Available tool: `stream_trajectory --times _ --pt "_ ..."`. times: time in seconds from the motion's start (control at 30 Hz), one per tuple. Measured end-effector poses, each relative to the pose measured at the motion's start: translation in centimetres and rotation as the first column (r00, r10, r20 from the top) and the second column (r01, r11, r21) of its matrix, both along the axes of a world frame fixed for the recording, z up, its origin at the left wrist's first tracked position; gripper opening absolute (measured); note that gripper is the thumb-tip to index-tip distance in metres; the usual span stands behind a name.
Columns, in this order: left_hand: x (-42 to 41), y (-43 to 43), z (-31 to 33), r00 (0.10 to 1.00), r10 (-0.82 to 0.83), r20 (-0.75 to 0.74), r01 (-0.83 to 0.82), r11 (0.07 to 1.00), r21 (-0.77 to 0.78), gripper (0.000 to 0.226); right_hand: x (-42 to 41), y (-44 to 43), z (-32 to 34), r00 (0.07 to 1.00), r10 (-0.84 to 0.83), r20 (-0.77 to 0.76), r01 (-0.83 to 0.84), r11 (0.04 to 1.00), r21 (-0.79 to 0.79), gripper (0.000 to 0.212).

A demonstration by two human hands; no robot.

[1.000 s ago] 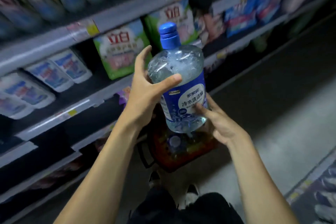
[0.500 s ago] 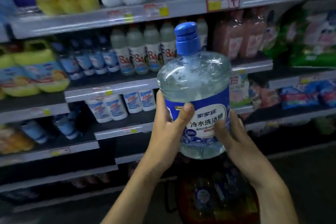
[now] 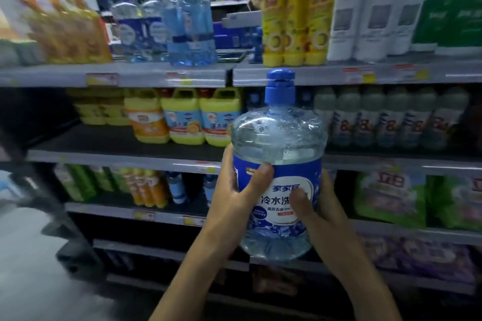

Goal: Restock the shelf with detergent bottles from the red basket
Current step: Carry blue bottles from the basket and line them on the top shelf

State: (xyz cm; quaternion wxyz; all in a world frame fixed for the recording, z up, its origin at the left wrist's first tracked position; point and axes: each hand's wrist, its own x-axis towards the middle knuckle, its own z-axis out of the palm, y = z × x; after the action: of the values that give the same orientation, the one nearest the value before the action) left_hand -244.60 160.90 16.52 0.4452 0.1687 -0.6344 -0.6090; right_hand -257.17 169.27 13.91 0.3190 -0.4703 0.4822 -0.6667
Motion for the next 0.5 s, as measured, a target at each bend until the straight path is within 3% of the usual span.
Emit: stream_trajectory --times 0.13,0.33,0.5 --pt "7.8 -4.5 1.1 0.998 0.055 -0.017 -0.055 0.998 -0.009 0.06 6.7 -5.8 1.1 0.993 0.118 0.018 -0.118 0.993 -0.02 0.069" --pt "15.8 -10.2 2.6 0.986 0.161 -0.041 -0.162 0.987 -0.021 0.059 13.8 -13.1 2.7 0.972 0.235 0.001 -0.235 0.972 -0.006 0.092" --pt "19.7 -15.8 3.6 0.976 0.202 -0.085 -0.202 0.979 0.01 0.077 17.3 -19.7 4.2 0.96 0.275 -0.048 -0.275 0.961 0.014 0.088"
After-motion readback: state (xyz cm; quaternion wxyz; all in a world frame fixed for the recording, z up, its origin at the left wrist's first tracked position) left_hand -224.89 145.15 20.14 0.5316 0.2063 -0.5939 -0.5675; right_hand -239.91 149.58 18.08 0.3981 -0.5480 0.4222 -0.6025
